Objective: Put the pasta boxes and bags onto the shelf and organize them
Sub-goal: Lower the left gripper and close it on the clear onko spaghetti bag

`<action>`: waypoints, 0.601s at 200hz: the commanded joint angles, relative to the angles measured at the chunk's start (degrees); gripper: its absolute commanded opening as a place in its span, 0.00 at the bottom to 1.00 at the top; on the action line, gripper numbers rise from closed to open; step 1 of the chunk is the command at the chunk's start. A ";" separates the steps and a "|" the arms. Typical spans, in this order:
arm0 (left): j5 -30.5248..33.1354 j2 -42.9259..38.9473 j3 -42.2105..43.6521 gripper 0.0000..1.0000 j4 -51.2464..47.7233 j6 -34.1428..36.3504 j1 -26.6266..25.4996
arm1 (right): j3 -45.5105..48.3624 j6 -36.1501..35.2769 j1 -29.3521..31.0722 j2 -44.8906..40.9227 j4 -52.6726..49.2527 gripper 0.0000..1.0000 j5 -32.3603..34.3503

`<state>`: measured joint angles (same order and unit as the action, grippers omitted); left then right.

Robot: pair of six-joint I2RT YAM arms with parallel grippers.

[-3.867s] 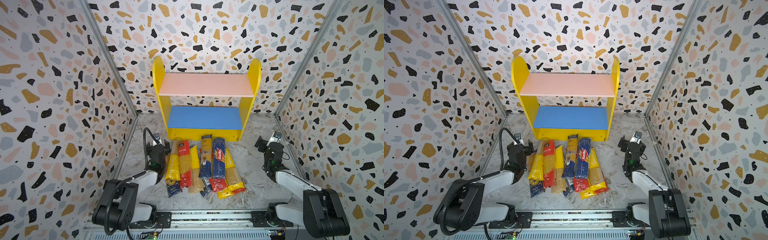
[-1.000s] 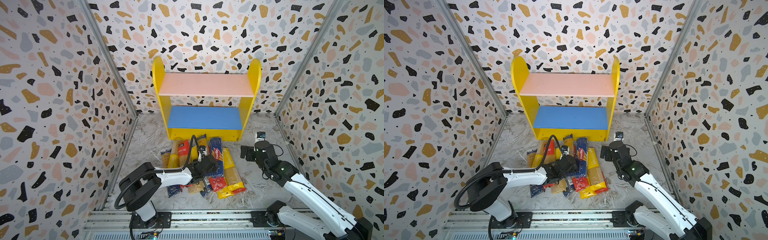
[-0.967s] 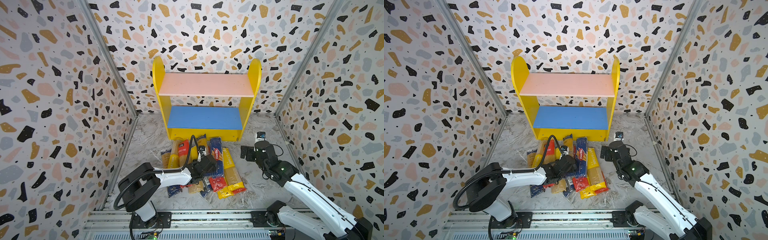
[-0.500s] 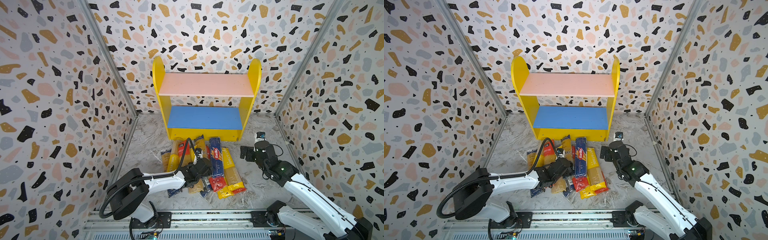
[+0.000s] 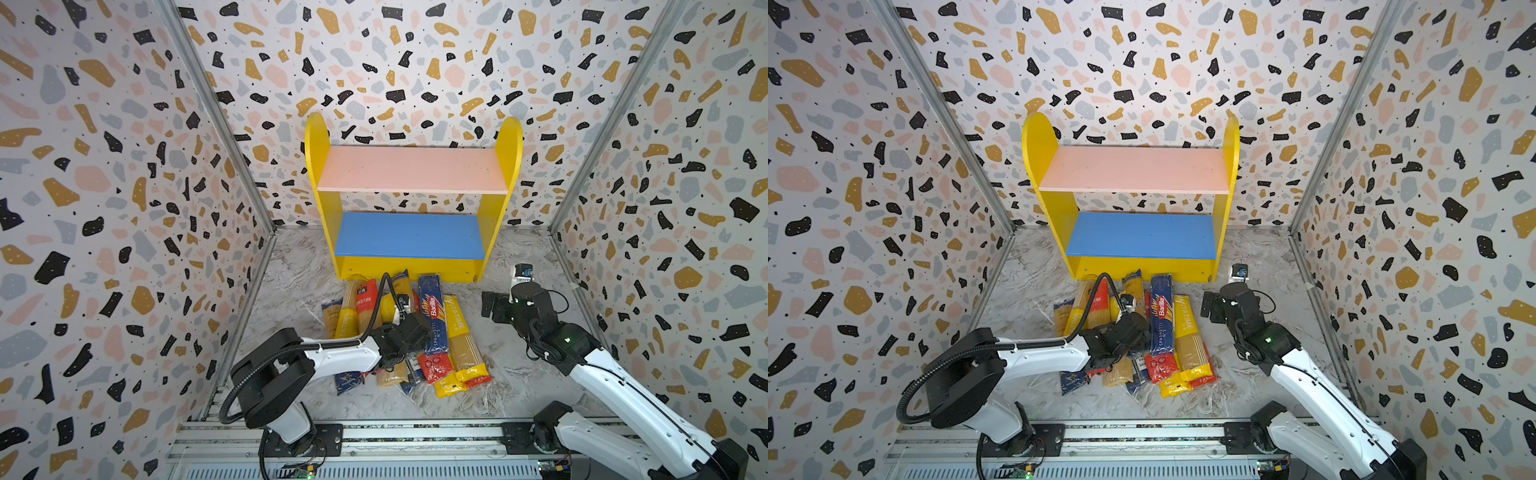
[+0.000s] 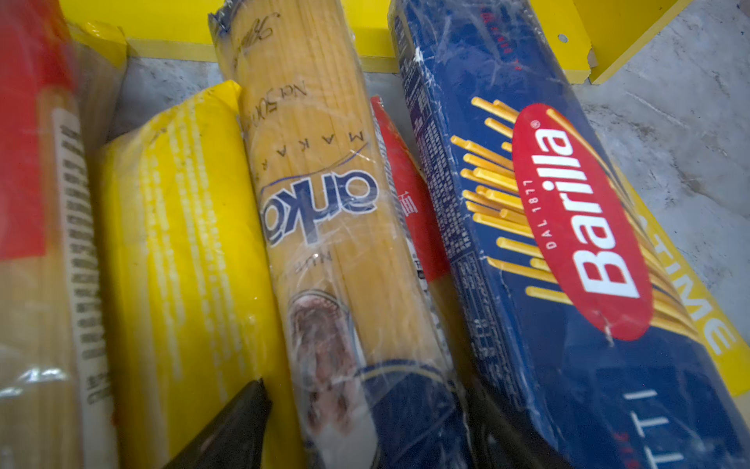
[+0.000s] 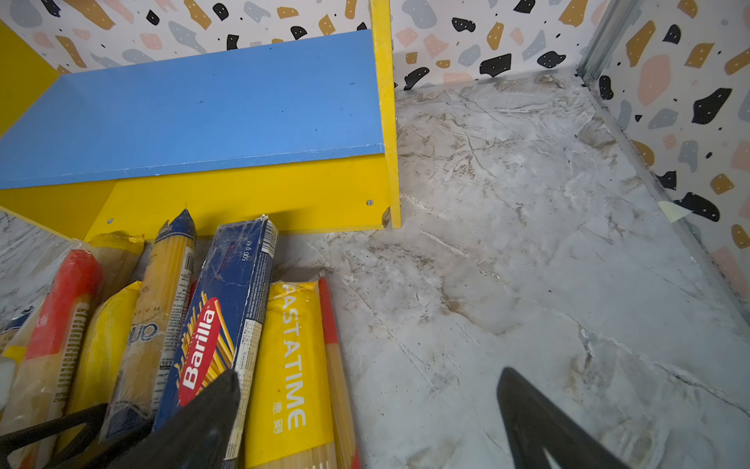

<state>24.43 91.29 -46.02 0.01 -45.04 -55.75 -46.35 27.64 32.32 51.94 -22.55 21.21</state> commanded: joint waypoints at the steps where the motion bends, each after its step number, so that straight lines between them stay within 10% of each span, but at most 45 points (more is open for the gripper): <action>1: -5.89 2.76 -1.14 0.76 1.23 -0.80 -0.66 | 0.07 0.38 -0.06 -1.03 -0.49 0.99 0.76; 120: -6.24 8.10 -7.92 0.76 -1.33 -1.40 -4.16 | 0.85 -0.54 -1.36 -2.19 -1.13 0.99 0.33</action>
<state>24.77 97.19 -52.53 -3.86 -45.74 -58.02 -45.87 27.57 31.79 51.66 -22.61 21.21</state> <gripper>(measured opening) 0.753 0.990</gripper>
